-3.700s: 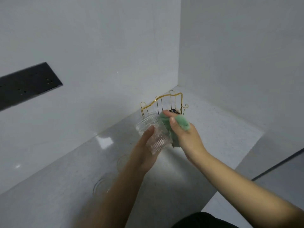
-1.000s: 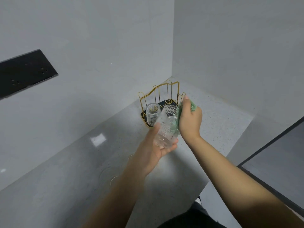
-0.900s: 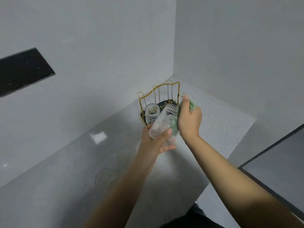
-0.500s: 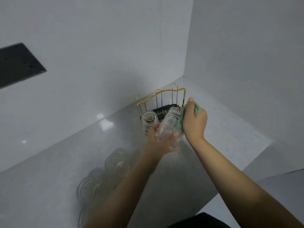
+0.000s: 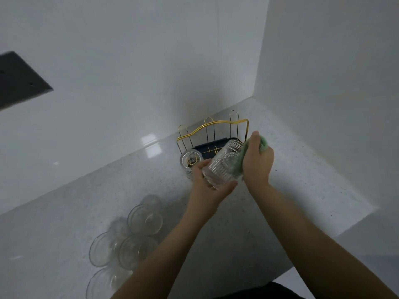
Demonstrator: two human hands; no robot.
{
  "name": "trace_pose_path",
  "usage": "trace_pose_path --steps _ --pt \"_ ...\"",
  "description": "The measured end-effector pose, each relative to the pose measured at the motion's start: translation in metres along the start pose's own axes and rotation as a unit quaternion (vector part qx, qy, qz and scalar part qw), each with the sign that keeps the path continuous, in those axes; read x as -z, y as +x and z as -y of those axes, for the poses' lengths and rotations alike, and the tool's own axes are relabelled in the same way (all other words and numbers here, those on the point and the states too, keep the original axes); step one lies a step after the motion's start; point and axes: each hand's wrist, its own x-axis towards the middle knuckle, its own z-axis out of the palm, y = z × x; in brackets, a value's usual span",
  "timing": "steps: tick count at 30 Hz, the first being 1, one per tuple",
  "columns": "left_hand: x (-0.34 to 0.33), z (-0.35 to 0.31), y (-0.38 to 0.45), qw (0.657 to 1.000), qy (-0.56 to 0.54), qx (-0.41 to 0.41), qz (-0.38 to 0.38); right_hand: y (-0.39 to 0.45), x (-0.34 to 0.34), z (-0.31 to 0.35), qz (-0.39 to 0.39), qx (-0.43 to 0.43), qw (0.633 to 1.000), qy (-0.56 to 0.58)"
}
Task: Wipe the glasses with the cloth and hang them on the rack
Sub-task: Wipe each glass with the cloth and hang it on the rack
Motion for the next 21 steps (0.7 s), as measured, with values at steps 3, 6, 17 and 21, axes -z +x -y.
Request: trace_pose_path --steps 3,6,17,21 --pt "0.001 -0.011 0.011 0.964 -0.236 0.119 0.017 0.003 0.0 -0.002 0.026 0.026 0.999 0.014" --pt "0.001 -0.024 0.019 0.921 -0.332 0.202 0.021 0.009 0.0 -0.003 0.052 0.054 0.997 0.033" --pt "0.005 -0.042 0.062 0.958 0.264 -0.041 -0.104 0.038 0.021 -0.035 -0.017 -0.086 0.995 0.044" --pt "0.001 -0.049 0.075 0.944 0.304 -0.056 -0.119 0.045 0.025 -0.041 -0.016 -0.093 0.995 0.034"
